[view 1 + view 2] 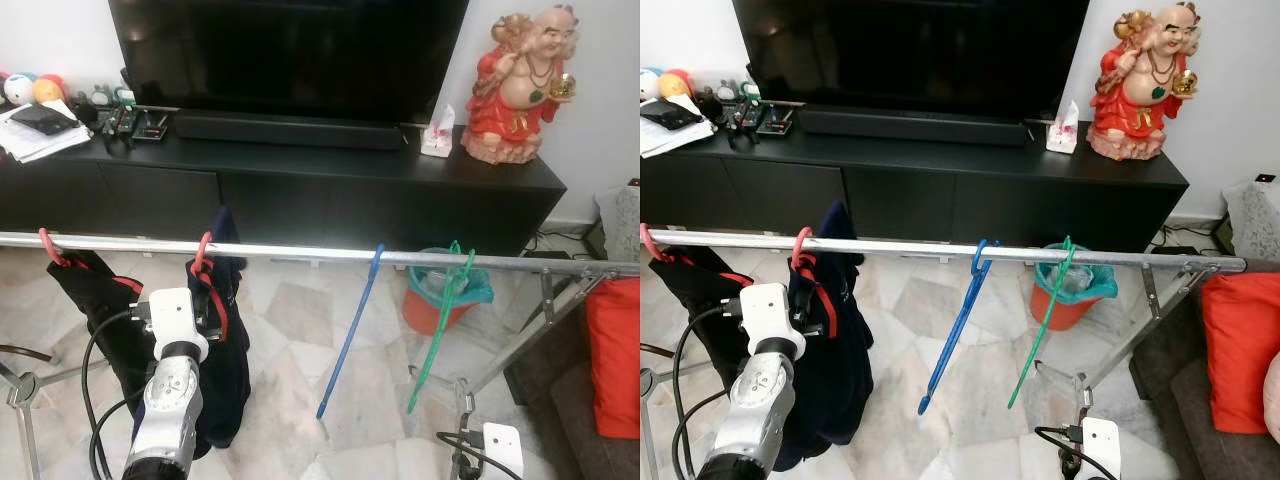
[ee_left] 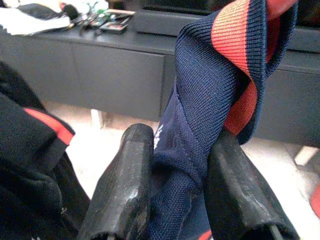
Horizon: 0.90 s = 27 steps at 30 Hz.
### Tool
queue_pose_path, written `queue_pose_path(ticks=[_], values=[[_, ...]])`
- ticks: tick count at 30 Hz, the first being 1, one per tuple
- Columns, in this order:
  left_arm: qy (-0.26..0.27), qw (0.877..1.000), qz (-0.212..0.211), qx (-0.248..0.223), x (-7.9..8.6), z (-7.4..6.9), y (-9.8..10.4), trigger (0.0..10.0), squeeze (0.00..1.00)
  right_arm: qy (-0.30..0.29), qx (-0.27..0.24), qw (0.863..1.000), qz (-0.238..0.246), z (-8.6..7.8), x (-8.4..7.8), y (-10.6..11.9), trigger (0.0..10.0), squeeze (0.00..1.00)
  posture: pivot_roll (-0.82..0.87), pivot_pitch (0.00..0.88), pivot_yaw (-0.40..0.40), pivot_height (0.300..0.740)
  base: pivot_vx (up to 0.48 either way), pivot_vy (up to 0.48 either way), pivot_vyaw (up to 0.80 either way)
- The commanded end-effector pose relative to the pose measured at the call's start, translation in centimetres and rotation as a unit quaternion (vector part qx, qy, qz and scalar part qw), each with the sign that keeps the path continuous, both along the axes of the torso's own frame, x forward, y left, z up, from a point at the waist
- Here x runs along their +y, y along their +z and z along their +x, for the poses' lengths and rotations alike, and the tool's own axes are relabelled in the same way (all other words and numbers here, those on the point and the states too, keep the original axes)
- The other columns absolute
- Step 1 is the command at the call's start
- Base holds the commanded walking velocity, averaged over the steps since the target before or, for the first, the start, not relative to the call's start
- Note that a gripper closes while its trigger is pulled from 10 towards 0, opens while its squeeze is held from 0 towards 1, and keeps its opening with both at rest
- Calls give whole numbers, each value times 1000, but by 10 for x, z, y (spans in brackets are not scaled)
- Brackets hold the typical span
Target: Hang hanger
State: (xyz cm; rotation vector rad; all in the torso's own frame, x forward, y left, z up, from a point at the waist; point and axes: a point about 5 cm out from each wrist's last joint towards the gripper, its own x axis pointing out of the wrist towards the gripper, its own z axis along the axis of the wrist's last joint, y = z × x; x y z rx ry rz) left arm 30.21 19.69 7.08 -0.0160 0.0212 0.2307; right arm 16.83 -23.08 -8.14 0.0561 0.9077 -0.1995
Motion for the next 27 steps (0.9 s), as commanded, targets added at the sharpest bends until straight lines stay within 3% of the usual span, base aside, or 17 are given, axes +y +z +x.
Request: queue_pose_path(ticks=[1, 11, 18, 26, 27], values=[[12, 1000, -2, -19, 3, 8, 10, 10000, 0, 1, 3, 1000, -4, 0, -3, 1, 10000, 0, -99, 0, -101, 740, 0, 0, 0], [16, 1000, -5, 7, 0, 18, 5, 10000, 0, 1, 3, 1000, -3, 0, -3, 1, 10000, 0, -101, 0, -99, 740, 0, 0, 0], [-15, 999, -12, 38, -8, 13, -10, 10000, 0, 0, 3, 1000, -2, 0, -3, 0, 10000, 0, -107, 0, -93, 740, 0, 0, 0], [-20, 999, -13, 35, -8, 9, -13, 10000, 0, 0, 3, 1000, -1, 0, -2, 0, 10000, 0, -105, 0, -90, 740, 0, 0, 0], [-20, 999, -13, 34, -8, 8, -13, 10000, 290, -1, 3, 1000, -1, 0, -2, 0, 10000, 0, -105, 0, -90, 740, 0, 0, 0]])
